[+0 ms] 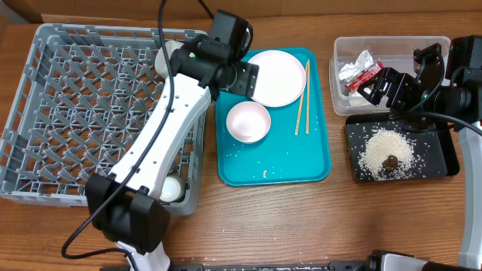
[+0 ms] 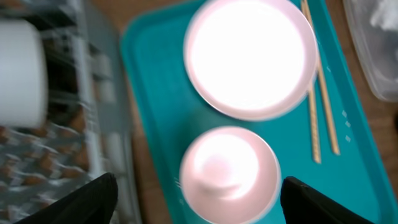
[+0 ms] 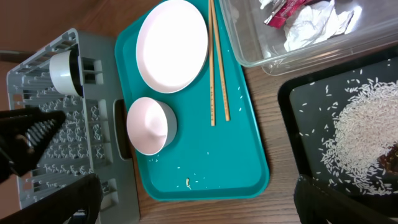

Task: Sort waste into correct bins and load items into the dishwasher
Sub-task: 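Reach the left gripper to the pink bowl and grasp its rim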

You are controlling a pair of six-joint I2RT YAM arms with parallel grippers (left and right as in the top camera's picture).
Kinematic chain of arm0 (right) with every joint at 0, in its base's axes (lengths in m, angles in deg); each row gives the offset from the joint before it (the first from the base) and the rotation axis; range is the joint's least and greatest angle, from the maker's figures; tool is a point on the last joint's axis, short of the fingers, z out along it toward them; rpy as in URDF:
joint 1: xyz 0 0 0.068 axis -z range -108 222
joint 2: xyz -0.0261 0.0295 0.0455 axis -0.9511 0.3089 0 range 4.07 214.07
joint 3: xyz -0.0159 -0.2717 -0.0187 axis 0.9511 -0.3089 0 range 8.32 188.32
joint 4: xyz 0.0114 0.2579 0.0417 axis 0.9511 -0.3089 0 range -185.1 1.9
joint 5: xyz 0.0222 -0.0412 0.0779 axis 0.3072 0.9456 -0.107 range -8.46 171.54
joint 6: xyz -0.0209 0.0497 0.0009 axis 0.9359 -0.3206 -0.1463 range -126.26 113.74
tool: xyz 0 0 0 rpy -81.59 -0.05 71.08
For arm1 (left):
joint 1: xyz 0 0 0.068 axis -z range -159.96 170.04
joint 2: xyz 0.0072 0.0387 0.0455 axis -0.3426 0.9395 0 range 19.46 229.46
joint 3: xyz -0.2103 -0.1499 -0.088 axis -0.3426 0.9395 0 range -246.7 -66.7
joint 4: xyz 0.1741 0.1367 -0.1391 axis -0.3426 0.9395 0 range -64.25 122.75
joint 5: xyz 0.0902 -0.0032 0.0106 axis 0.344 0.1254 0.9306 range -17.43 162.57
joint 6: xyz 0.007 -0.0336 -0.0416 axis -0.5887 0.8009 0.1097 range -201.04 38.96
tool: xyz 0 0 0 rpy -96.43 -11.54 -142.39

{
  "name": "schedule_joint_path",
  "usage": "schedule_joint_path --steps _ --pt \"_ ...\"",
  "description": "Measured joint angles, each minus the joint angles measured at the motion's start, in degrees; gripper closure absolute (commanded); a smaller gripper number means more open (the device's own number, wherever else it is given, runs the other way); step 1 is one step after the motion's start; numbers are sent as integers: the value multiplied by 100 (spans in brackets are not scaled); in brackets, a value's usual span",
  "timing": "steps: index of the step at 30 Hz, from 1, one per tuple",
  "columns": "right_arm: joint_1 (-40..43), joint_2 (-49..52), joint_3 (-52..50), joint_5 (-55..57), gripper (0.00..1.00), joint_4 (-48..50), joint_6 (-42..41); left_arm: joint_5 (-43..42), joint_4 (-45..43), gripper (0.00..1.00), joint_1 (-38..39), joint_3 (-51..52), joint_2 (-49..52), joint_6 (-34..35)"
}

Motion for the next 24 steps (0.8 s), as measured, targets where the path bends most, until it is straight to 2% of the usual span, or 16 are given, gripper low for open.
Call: schedule_joint_path --steps 12,18,24 --pt "0 0 0 -2 0 -4 4 -522 -15 14 83 122 1150 326" --pt "0 0 0 -2 0 -2 2 -535 -140 16 11 138 1694 76" --pt "0 2 0 -2 0 -4 2 -560 -136 33 -151 160 1961 -321"
